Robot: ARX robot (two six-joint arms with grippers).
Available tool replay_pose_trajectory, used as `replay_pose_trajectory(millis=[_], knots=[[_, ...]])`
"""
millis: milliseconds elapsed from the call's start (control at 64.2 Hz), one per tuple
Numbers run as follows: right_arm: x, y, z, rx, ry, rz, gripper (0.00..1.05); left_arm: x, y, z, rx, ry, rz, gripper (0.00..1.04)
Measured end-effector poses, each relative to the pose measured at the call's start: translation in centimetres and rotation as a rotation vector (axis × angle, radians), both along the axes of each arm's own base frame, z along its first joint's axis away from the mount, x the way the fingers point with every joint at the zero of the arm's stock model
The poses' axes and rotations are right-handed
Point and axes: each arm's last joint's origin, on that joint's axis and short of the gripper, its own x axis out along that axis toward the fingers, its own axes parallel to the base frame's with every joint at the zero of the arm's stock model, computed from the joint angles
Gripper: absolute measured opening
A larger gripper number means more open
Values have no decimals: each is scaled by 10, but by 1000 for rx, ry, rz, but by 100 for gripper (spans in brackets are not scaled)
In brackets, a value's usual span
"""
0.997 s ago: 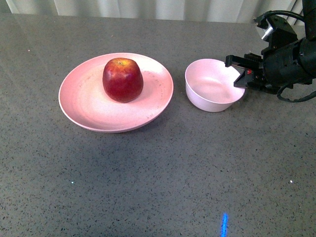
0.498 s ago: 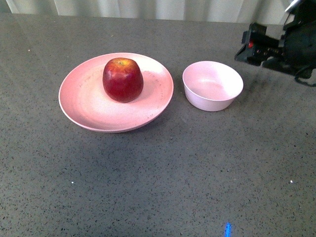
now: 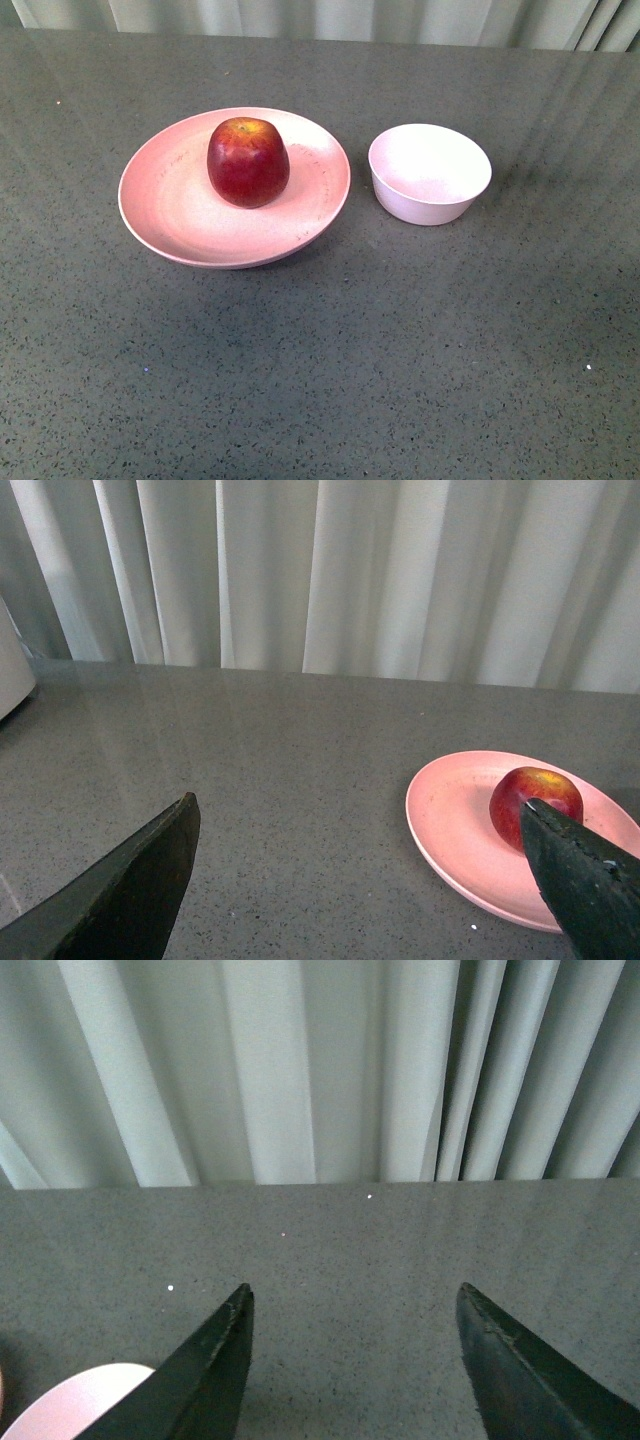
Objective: Move apple from plate to bowl
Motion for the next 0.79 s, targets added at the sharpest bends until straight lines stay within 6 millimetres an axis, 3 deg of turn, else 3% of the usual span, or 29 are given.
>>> replay_pose_trajectory(millis=[265,545,794], knots=[[-48,-12,-11,-25,6,-2,2,0,0,0,0,0,0,96],[-88,-12,-27,-24,17,-3,2,0,0,0,0,0,0,96],[-110,-12,-26,-23,12,-3,2,0,0,0,0,0,0,96]])
